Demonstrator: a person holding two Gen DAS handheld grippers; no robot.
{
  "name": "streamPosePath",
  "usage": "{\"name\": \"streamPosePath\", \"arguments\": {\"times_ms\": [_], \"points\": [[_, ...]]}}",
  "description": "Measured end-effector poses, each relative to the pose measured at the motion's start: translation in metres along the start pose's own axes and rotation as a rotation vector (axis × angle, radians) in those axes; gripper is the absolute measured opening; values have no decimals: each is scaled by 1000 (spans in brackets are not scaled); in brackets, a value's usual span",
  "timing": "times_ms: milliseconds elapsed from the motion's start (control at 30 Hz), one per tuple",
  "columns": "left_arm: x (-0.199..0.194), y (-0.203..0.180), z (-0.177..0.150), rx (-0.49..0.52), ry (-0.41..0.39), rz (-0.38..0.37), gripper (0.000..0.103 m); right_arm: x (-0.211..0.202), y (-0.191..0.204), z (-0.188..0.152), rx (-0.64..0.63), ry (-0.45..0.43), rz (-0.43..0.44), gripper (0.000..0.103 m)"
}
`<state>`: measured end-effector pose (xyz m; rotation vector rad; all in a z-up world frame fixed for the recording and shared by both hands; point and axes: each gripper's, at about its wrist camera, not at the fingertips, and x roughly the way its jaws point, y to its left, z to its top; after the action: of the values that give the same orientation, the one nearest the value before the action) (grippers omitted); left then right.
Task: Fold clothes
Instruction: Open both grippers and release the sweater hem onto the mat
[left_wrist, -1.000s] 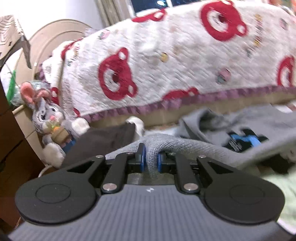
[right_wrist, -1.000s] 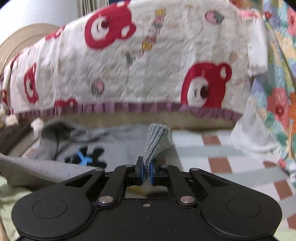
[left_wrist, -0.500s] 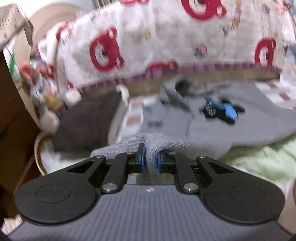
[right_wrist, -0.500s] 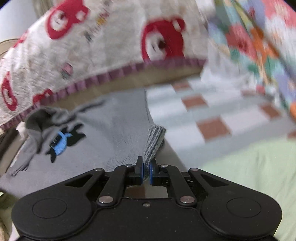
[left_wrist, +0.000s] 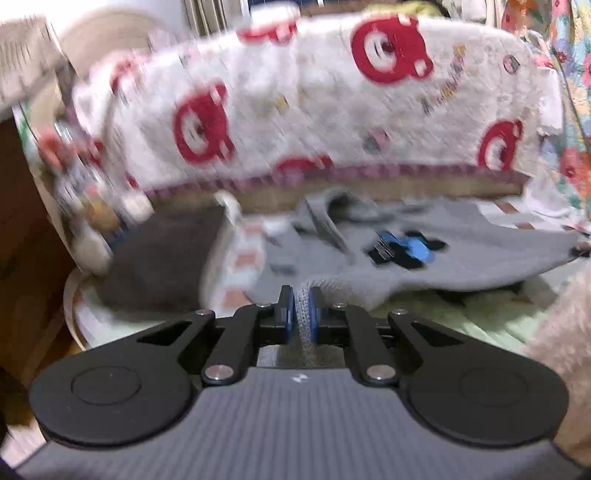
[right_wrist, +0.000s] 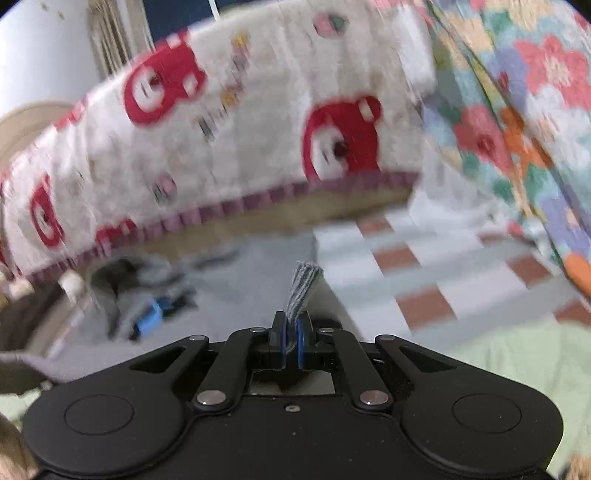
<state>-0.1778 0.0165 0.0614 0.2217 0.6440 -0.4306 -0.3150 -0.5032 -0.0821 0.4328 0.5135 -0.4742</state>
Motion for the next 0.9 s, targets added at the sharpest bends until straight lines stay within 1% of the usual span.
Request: {"name": "streamPosePath", "arguments": {"times_ms": [33, 100, 167, 233, 300, 367, 433, 467, 500, 567, 733, 800, 833, 867, 900], "points": [[10, 1, -4, -25, 45, -26, 7, 10, -6, -12, 23, 47, -14, 5], [33, 0, -14, -79, 134, -94, 5, 13, -9, -16, 29, 72, -11, 5], [46, -6, -15, -79, 167, -137, 5, 13, -9, -17, 29, 87, -5, 5], [59, -13, -14, -69, 192, -173, 5, 14, -10, -18, 29, 102, 1, 8], [72, -20, -13, -58, 217, -209, 6, 15, -11, -19, 29, 116, 7, 9], [84, -27, -11, -47, 242, -245, 8, 15, -12, -20, 29, 131, 13, 10], [100, -36, -12, -50, 291, -279, 14, 16, -13, -21, 30, 146, 19, 12], [103, -36, -11, -53, 293, -286, 22, 16, -13, -22, 30, 153, 22, 15], [103, -33, -7, -59, 276, -284, 30, 16, -9, -20, 11, 154, 37, 20], [103, -27, 1, -72, 243, -282, 35, 23, 7, -14, -28, 157, 76, 25], [104, -12, 20, -105, 160, -275, 49, 53, 61, 2, -190, 209, 209, 27], [107, -3, 29, -107, 124, -271, 63, 66, 87, 11, -272, 227, 271, 33], [115, 4, 35, -91, 110, -264, 66, 74, 103, 16, -325, 235, 306, 35], [130, 10, 40, -82, 126, -256, 68, 82, 119, 20, -383, 237, 337, 40], [149, 17, 45, -81, 160, -248, 68, 88, 136, 24, -447, 235, 364, 45]]}}
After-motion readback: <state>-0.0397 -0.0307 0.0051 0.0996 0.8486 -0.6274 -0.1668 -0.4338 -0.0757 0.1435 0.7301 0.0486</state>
